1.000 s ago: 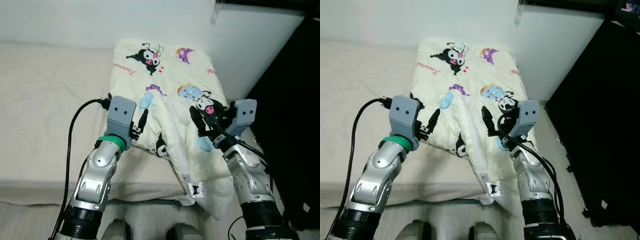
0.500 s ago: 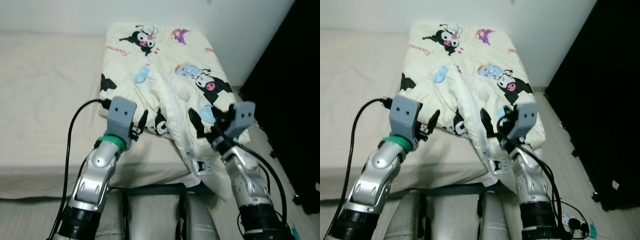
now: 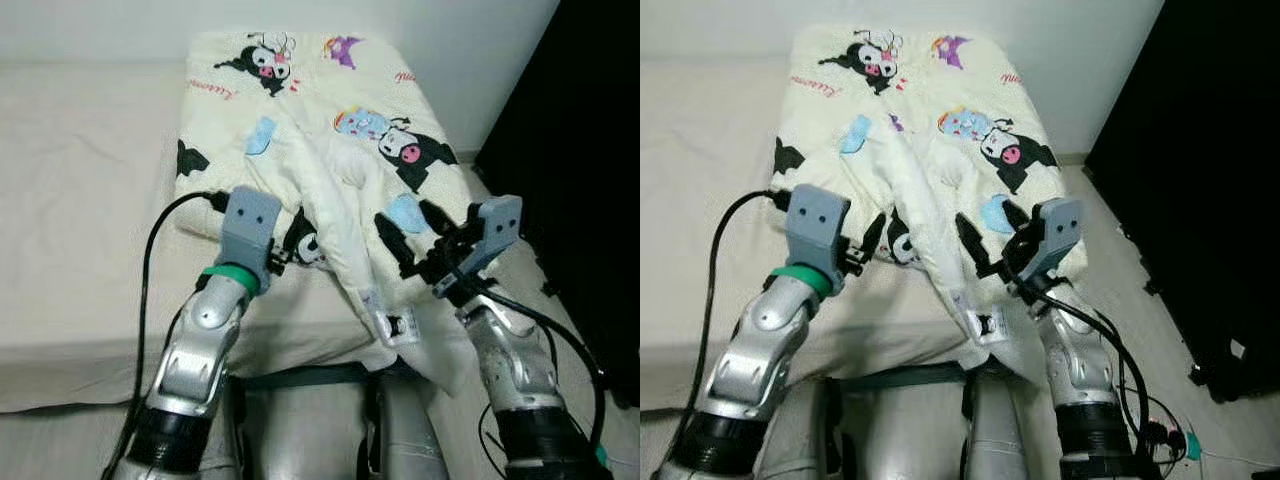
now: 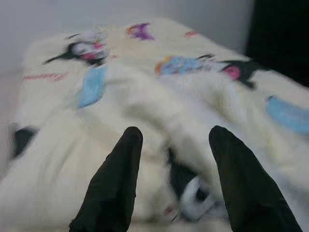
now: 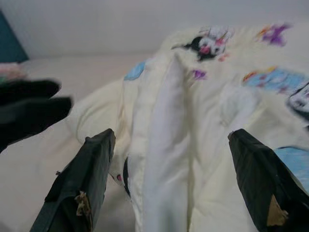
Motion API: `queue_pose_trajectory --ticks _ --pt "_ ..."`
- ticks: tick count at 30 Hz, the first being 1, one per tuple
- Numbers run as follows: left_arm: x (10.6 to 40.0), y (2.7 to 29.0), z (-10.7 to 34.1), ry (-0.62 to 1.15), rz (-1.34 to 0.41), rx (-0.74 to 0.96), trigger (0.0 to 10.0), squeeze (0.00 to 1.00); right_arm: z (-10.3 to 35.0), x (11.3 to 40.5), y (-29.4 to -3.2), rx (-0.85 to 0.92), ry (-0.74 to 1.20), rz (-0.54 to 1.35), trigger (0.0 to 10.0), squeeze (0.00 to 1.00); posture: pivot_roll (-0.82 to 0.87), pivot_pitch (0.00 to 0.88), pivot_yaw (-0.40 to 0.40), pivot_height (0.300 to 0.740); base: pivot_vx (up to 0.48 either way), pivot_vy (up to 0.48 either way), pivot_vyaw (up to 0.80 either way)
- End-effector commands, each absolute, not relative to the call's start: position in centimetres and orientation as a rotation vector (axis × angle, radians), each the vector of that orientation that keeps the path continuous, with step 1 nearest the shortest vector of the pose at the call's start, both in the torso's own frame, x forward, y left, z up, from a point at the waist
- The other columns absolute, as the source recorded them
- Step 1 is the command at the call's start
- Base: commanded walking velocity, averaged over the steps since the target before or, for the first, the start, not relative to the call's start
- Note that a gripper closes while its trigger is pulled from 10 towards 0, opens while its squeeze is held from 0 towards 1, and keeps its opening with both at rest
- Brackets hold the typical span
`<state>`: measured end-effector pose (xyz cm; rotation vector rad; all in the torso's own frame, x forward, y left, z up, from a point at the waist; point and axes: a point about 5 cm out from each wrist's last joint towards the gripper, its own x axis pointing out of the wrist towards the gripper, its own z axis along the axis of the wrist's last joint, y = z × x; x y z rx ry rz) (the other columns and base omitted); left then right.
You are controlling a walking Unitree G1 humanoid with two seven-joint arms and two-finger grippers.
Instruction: Clean up the room
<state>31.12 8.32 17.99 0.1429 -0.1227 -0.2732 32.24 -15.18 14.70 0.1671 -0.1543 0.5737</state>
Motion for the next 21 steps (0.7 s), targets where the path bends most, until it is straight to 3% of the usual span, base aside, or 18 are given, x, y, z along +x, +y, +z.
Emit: queue_pose_trajectory --ticks 1,9,21 --pt "31.0 8.9 17.5 -0.083 -0.252 0.150 10.0 0.00 13.8 33.1 -15.5 0.202 -0.099 0.577 10.0 0.00 0.01 0.147 0.026 0.591 0.000 0.000 0.00" --pt "29.1 13.7 18.2 -0.070 -0.143 0.194 10.0 0.00 14.3 36.2 -14.3 0.250 -0.039 0.617 10.0 0.00 0.10 0.227 0.030 0.591 0.000 0.000 0.00" --pt "27.4 16.2 19.1 -0.049 -0.075 0.239 10.0 0.00 15.8 38.2 -12.3 0.223 0.039 0.739 10.0 0.00 0.19 0.306 0.041 0.591 0.000 0.000 0.00"
